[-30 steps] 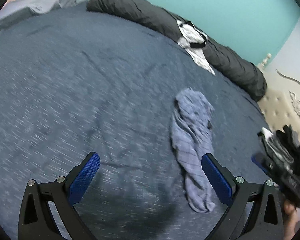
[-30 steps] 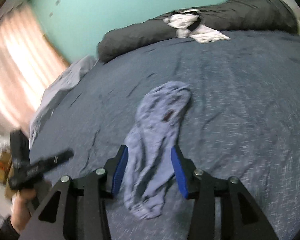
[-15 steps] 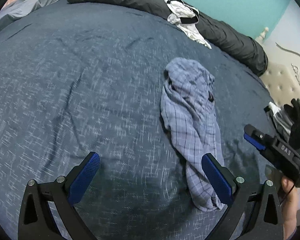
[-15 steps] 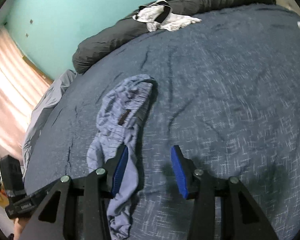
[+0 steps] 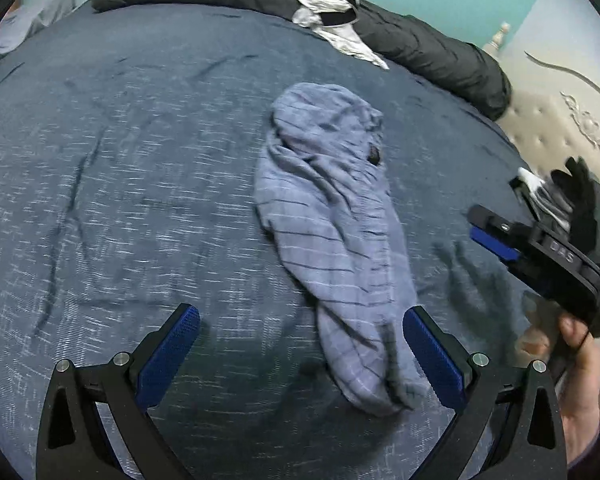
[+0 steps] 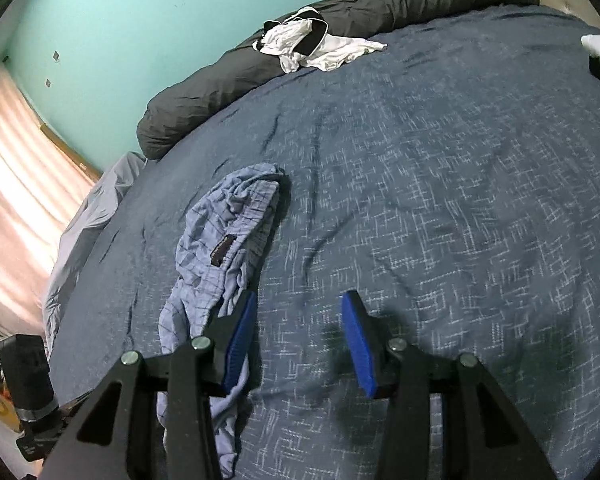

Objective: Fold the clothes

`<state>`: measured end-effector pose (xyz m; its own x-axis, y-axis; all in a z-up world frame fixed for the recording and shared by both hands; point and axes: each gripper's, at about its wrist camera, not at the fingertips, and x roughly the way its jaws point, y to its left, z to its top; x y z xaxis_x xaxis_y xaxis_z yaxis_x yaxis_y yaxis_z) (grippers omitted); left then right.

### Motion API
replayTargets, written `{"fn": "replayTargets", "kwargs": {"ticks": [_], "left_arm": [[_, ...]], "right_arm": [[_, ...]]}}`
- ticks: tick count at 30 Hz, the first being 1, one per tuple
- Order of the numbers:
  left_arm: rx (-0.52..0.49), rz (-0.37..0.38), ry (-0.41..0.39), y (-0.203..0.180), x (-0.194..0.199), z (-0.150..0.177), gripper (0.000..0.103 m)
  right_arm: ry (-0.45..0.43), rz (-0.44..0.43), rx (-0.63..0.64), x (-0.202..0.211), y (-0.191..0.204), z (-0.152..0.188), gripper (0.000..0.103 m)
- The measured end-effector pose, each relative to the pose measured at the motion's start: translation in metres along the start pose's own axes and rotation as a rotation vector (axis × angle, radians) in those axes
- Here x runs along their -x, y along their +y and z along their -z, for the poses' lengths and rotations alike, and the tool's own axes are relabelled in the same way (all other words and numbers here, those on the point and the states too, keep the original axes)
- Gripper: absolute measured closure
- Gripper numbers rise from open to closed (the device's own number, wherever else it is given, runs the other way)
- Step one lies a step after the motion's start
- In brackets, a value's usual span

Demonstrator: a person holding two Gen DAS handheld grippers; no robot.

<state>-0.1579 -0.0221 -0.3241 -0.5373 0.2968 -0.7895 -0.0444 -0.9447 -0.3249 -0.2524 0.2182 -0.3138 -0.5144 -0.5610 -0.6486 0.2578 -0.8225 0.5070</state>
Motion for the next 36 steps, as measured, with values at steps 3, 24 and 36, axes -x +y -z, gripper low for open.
{"fn": "replayTargets", "kwargs": {"ticks": [3, 24, 36], "left_arm": [[-0.045, 0.013, -0.007, -0.010, 0.001, 0.000, 0.000], [-0.102, 0.020, -0.002, -0.025, -0.007, -0.002, 0.023], [-0.167, 0.022, 0.007, -0.043, -0.005, 0.003, 0.065]], "right_arm": [[-0.003, 0.001, 0.013, 0.000, 0.003, 0.001, 0.058], [-0.004, -0.032, -0.010, -0.001, 0.003, 0.000, 0.058], [-0.009, -0.026, -0.020, 0.005, 0.001, 0.001, 0.058]]}}
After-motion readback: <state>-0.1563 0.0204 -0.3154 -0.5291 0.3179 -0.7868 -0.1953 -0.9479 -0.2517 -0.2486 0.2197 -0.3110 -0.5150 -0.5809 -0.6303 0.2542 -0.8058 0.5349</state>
